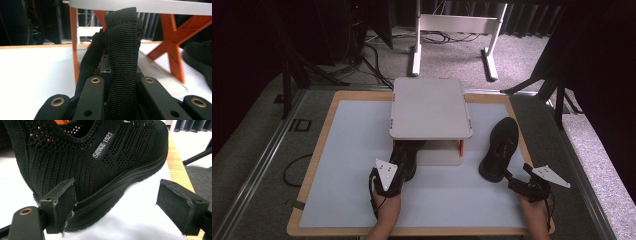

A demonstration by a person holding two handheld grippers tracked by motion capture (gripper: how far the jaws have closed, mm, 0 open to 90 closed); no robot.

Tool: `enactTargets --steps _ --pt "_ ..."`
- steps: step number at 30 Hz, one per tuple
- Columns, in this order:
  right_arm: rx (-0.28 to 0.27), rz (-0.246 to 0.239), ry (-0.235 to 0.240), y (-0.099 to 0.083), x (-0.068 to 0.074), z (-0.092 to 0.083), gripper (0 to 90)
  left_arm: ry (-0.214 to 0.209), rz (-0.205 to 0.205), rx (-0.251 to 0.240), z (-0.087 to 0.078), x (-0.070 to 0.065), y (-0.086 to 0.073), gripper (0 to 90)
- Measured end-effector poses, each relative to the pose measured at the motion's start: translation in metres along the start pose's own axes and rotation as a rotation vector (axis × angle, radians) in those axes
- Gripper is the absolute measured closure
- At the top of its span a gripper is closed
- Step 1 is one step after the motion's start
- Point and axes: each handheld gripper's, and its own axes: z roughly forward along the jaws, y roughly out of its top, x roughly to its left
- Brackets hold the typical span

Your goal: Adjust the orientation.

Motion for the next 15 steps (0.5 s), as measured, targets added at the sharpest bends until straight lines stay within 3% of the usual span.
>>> enactTargets --steps 8,15 --pt "-0.002 0.000 0.002 0.000 0.000 0.000 15.3 0.046 0.018 0.005 0.023 -0.006 0.004 80.6" --pt "-0.004 0.003 0.005 0.000 0.000 0.000 15.2 0.058 -0.002 0.020 0.038 -0.007 0.001 80.3"
